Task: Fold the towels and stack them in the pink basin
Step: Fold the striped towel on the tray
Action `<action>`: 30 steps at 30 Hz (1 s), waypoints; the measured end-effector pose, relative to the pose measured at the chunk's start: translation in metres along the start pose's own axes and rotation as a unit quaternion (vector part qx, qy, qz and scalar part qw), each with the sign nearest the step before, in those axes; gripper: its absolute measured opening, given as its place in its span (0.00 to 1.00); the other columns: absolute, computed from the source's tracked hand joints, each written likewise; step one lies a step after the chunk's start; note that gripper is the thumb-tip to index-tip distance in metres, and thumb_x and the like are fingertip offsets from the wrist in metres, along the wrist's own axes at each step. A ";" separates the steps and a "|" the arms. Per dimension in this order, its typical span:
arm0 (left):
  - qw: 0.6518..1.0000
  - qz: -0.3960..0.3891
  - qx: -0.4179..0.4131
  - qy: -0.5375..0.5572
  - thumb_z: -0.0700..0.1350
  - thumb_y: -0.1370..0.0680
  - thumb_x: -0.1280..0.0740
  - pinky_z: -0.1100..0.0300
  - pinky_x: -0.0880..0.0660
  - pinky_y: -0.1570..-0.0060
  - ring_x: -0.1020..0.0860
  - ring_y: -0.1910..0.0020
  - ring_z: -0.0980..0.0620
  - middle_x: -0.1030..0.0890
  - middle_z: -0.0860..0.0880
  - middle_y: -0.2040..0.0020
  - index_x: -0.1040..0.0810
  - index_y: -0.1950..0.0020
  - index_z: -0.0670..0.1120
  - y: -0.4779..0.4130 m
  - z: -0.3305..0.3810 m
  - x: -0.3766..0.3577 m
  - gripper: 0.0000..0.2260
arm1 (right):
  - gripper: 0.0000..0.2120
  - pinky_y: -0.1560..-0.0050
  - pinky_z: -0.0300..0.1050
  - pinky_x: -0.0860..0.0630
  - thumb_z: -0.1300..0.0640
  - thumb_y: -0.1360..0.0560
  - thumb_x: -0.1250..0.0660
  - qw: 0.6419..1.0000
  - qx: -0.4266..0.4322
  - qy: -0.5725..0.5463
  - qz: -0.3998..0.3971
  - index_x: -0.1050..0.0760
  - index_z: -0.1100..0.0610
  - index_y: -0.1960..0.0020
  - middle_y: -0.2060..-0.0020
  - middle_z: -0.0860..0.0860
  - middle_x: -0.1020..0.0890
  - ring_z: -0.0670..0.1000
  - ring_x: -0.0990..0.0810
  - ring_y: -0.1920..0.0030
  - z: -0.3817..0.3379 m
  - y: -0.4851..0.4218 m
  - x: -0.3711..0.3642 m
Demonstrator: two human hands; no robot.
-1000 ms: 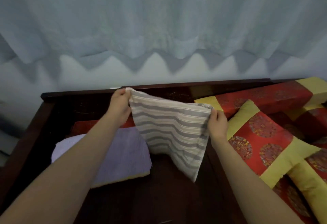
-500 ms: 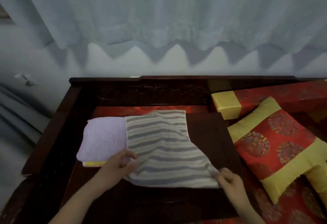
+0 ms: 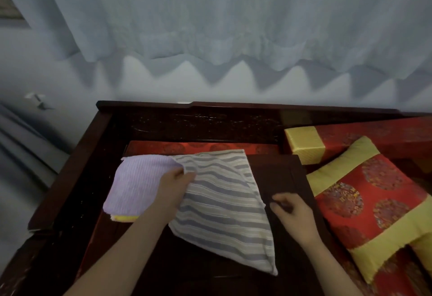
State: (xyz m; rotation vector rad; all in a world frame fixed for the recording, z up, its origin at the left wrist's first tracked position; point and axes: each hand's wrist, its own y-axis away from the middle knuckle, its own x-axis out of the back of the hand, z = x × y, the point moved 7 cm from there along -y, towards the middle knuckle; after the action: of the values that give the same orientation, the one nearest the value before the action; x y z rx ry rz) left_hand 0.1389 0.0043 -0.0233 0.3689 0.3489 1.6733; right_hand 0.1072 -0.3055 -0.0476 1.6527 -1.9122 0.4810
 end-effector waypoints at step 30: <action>0.965 0.021 -0.022 -0.261 0.50 0.26 0.30 0.51 0.22 0.51 0.20 0.59 0.49 0.18 0.47 0.59 0.19 0.54 0.43 -0.091 -0.032 -0.024 0.10 | 0.16 0.59 0.42 0.33 0.52 0.39 0.31 0.786 0.431 0.370 -0.245 0.21 0.46 0.51 0.57 0.44 0.20 0.50 0.23 0.53 -0.094 0.006 -0.154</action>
State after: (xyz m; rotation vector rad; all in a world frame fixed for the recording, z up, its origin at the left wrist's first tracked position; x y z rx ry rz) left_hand 0.2087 -0.0078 -0.0925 0.7652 -0.0901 1.5534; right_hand 0.1305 -0.1274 -0.0696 1.9305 -0.6180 1.6433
